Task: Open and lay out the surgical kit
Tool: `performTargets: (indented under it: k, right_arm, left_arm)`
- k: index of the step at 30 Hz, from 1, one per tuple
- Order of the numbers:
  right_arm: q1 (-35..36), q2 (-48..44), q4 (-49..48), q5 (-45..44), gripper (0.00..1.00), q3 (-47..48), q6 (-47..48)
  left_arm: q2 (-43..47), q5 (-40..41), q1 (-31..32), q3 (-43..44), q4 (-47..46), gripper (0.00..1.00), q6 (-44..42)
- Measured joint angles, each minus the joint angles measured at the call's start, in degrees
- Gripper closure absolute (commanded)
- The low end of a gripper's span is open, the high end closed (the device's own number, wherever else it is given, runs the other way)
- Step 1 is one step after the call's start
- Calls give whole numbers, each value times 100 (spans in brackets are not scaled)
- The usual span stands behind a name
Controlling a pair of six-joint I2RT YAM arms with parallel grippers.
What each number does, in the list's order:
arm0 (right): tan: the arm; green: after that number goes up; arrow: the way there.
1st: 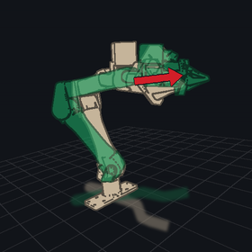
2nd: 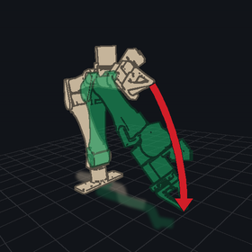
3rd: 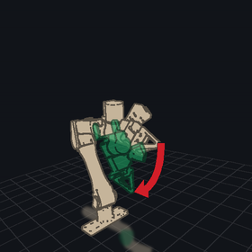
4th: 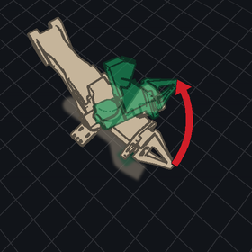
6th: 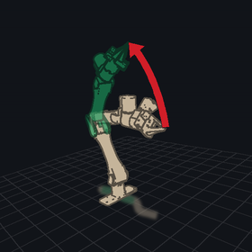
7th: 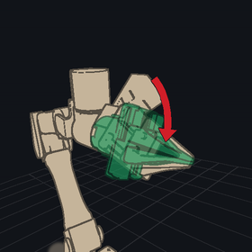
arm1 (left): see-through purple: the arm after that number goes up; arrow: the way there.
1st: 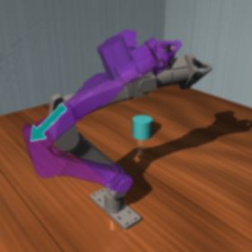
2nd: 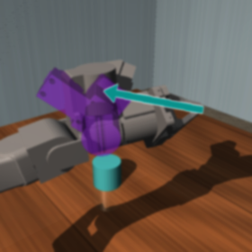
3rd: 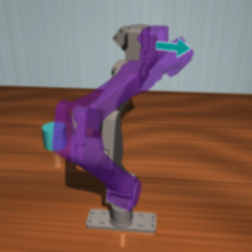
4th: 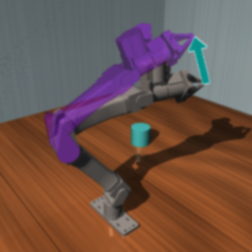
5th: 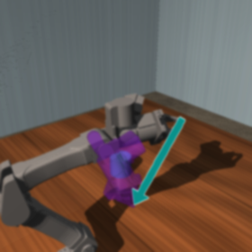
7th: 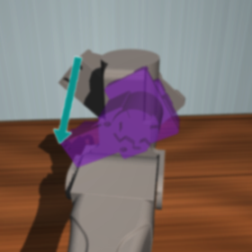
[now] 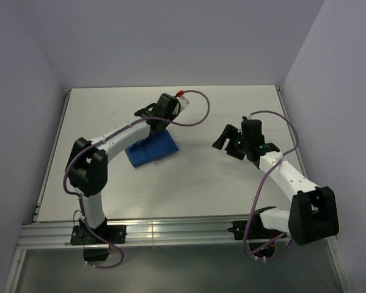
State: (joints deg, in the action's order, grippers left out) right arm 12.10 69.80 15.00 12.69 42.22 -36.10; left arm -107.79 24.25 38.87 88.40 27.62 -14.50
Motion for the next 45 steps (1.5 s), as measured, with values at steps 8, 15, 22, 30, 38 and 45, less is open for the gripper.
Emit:
performTargets:
  k: [8,15,22,30,38,45]
  right_arm:
    - [66,179,11,133,16,177,149]
    - [813,616,48,26,22,789,385]
    - [1779,1565,85,-315,29,1873,643]
    - [2306,2350,234,-643,26,2651,992]
    - [2430,2498,529,-990,27,2914,1421]
    - [2430,3477,693,-984,29,3967,1510]
  left_arm:
    - [107,-358,-1419,83,-802,37,-1307]
    - [-92,-684,-2323,988,-1104,27,-1058]
    - [592,-1985,-3294,610,-487,41,474]
    - [743,-3440,-4837,-748,529,57,1827]
    - [-243,-4221,-4791,-713,874,64,2234]
    - [-634,-4474,-4732,-492,866,60,2424]
